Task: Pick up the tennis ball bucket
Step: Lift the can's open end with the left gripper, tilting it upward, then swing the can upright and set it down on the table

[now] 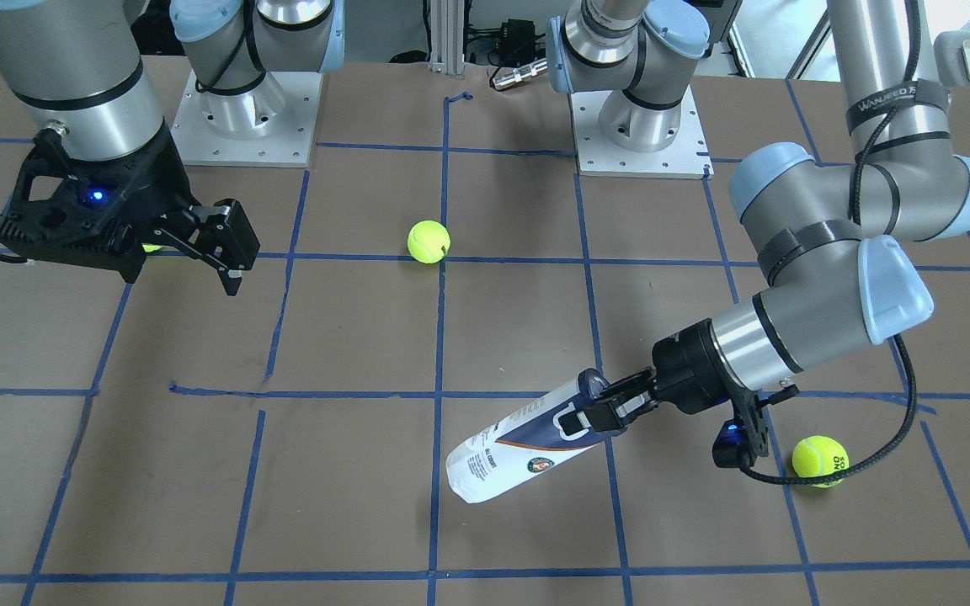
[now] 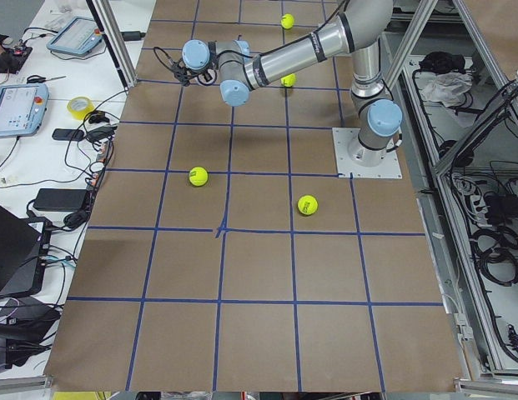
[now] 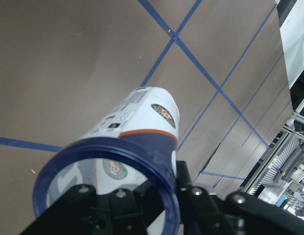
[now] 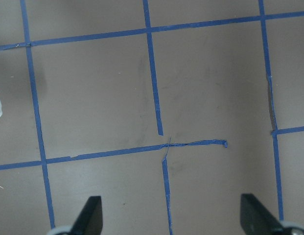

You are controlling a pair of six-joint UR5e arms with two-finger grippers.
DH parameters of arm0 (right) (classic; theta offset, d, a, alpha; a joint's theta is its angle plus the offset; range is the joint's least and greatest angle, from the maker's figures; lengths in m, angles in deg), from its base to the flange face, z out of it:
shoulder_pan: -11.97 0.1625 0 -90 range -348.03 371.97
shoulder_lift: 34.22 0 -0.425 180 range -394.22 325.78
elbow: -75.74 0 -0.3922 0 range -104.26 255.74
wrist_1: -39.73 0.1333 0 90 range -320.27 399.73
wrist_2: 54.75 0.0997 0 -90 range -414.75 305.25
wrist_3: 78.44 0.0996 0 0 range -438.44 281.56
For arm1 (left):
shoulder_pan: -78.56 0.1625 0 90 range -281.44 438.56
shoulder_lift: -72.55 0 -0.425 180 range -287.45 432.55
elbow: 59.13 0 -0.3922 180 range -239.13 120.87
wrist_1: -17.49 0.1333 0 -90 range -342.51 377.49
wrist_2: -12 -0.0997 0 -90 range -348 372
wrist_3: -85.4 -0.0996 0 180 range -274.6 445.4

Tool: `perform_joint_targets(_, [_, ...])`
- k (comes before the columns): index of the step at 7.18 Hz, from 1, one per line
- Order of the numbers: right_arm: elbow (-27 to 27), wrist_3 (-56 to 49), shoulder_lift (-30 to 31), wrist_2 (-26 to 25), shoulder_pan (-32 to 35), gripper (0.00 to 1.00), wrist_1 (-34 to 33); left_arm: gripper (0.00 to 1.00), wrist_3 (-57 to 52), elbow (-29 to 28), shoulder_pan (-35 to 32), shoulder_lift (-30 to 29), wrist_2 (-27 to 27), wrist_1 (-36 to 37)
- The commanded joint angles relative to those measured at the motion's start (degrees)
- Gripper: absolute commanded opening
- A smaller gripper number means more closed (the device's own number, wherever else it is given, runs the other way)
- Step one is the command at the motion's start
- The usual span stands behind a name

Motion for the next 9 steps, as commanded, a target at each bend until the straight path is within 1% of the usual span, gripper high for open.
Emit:
perform_joint_targets(1, [0.0,0.0,0.0,0.0,0.0,1.0,0.0,0.0,-0.2,-4.6,-5.8,-0.3,-15.4,0.2])
perform_joint_targets(2, [0.0,0.0,0.0,0.0,0.0,1.0,0.0,0.0,-6.0,-6.3,-6.7,-0.1,-20.2,-3.3])
perform_joint_targets(3, [0.0,0.0,0.0,0.0,0.0,1.0,0.0,0.0,-11.6,-8.0,-7.5,0.1,-23.4,-8.1])
perform_joint_targets(4, [0.0,0.0,0.0,0.0,0.0,1.0,0.0,0.0,-17.5,-9.2,-9.3,0.0,-28.0,-12.9])
perform_joint_targets(5, [0.0,0.0,0.0,0.0,0.0,1.0,0.0,0.0,-19.8,-9.9,-10.5,-0.1,-30.3,-15.4])
perform_joint_targets(6, [0.0,0.0,0.0,0.0,0.0,1.0,0.1,0.0,-21.8,-9.9,-11.4,-0.1,-30.7,-17.7])
perform_joint_targets(7, [0.2,0.0,0.0,0.0,0.0,1.0,0.1,0.0,-22.7,-10.0,-12.0,-0.2,-33.5,-17.8])
perform_joint_targets(9, [1.4,0.0,0.8,0.0,0.0,1.0,-0.1,0.0,-26.2,-10.1,-12.1,-0.2,-38.0,-15.6])
